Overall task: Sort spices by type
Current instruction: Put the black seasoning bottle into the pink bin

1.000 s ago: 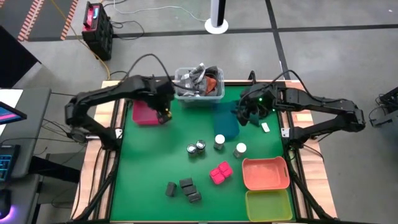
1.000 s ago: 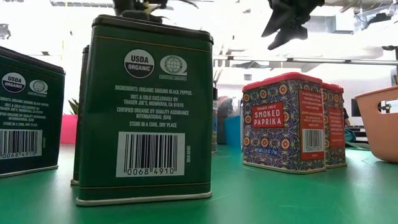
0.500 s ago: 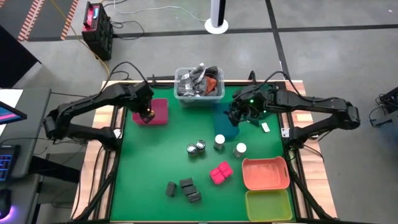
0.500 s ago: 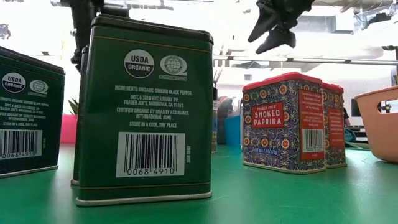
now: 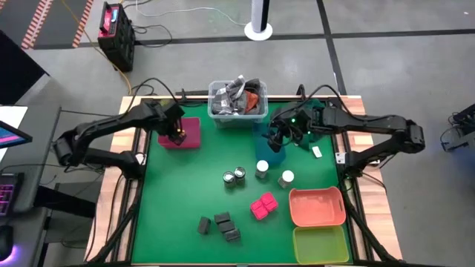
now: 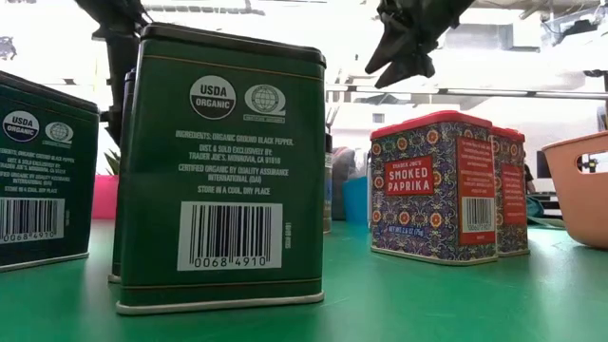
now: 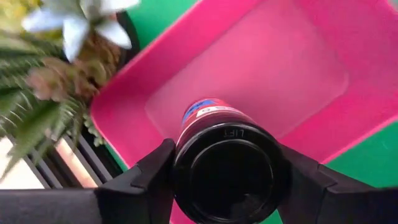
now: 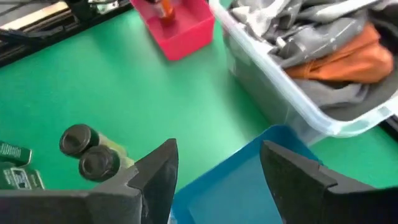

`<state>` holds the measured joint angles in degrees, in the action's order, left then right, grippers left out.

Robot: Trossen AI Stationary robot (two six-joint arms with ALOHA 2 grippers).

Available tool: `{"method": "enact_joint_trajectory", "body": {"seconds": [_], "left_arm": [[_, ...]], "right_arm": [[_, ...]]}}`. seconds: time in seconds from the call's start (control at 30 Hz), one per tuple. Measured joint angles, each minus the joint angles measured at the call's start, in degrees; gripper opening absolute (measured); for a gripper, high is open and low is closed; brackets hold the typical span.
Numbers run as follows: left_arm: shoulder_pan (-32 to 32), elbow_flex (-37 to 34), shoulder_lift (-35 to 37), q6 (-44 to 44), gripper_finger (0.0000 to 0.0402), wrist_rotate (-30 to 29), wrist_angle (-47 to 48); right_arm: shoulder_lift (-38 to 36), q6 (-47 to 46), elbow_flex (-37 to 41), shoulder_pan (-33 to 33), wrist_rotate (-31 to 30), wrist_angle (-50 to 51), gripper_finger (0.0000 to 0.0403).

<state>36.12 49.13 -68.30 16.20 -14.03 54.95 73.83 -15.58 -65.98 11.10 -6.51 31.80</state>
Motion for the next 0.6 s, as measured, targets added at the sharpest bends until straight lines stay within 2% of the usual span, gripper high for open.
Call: {"method": "enact_joint_trajectory", "body": {"seconds": [0.23, 0.47, 0.6], "left_arm": [[0.0, -1.5, -1.0, 3.4, 0.0215, 0.0, -1.1], [0.0, -0.1, -0.9, 7.8, 0.0283, -0.5, -1.5], [0.0, -0.1, -0.8, 10.0, 0.0298, -1.7, -1.4]], "right_arm": [[-0.3, 4.7, -0.2, 0.7, 2.7, 0.2, 0.0255], [-0.3, 6.8, -0.3, 0.7, 5.1, 0.3, 0.0255], [-0.3, 7.6, -0.3, 0.1, 5.3, 0.4, 0.0255]]}}
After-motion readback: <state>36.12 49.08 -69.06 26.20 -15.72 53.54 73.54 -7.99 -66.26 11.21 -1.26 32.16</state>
